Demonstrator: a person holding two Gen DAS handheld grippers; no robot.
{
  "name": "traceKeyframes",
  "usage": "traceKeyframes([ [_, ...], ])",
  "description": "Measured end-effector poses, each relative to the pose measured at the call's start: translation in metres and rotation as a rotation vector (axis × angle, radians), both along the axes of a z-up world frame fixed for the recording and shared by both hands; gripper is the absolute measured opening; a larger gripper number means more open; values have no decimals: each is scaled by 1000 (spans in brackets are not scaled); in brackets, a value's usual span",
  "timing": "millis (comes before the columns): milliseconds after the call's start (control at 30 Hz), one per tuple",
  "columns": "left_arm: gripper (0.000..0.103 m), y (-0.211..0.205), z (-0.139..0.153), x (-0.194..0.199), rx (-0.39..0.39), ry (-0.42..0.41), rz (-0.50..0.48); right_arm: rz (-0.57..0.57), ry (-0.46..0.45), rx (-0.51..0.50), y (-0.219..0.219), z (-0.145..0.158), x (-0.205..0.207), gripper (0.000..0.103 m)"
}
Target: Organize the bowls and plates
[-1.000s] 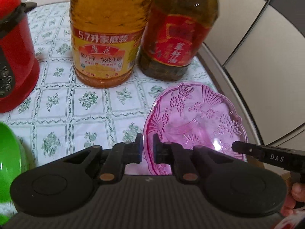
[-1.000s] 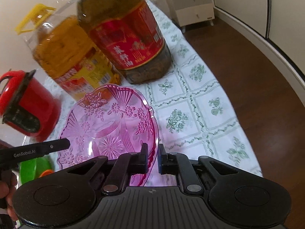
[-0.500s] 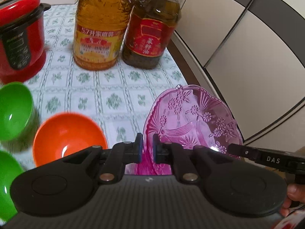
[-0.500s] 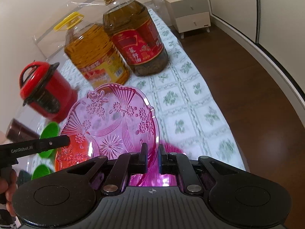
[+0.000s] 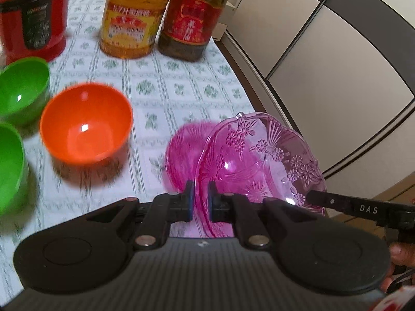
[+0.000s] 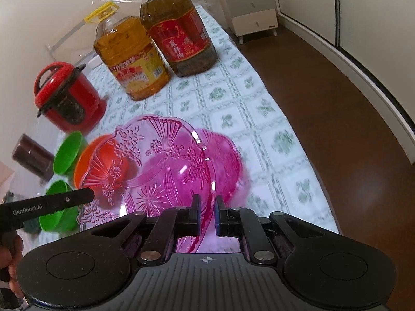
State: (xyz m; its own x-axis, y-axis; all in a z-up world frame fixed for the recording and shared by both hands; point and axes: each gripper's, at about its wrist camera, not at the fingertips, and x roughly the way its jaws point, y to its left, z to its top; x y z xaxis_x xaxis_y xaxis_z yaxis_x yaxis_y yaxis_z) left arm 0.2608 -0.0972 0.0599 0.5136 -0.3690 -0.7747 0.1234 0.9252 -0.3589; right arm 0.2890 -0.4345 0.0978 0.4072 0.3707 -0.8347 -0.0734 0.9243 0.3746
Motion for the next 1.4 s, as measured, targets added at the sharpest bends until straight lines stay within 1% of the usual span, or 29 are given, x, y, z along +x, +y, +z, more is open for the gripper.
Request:
traceKeyframes([
  [133,8,-2,-15,-29,1,-6,-3,4,5,-12,-3,-9,-25,10],
  [267,8,3,-33,-49,-31,22,13,3,25,-11,-5,-24,-45,10],
  [567,8,12,-50,-78,-28,29,43,27,54,-3,2,-49,-80,10],
  [800,8,13,-58,-87,-39,47,48,28,75,2,0,-58,-90,10],
  [900,8,11,-58,-84,-36,45,44,24,72,-4,-1,-56,-86,10],
  [1033,8,9,-54,-71,-43,34,47,22,54,-5,-2,-50,-74,10],
  [1167,8,6,-48,-51,-45,19,51,17,34,-5,-4,-46,-52,10],
  [1400,8,0,-44,-5,-46,5,71,17,11,-9,-4,-43,-5,10],
])
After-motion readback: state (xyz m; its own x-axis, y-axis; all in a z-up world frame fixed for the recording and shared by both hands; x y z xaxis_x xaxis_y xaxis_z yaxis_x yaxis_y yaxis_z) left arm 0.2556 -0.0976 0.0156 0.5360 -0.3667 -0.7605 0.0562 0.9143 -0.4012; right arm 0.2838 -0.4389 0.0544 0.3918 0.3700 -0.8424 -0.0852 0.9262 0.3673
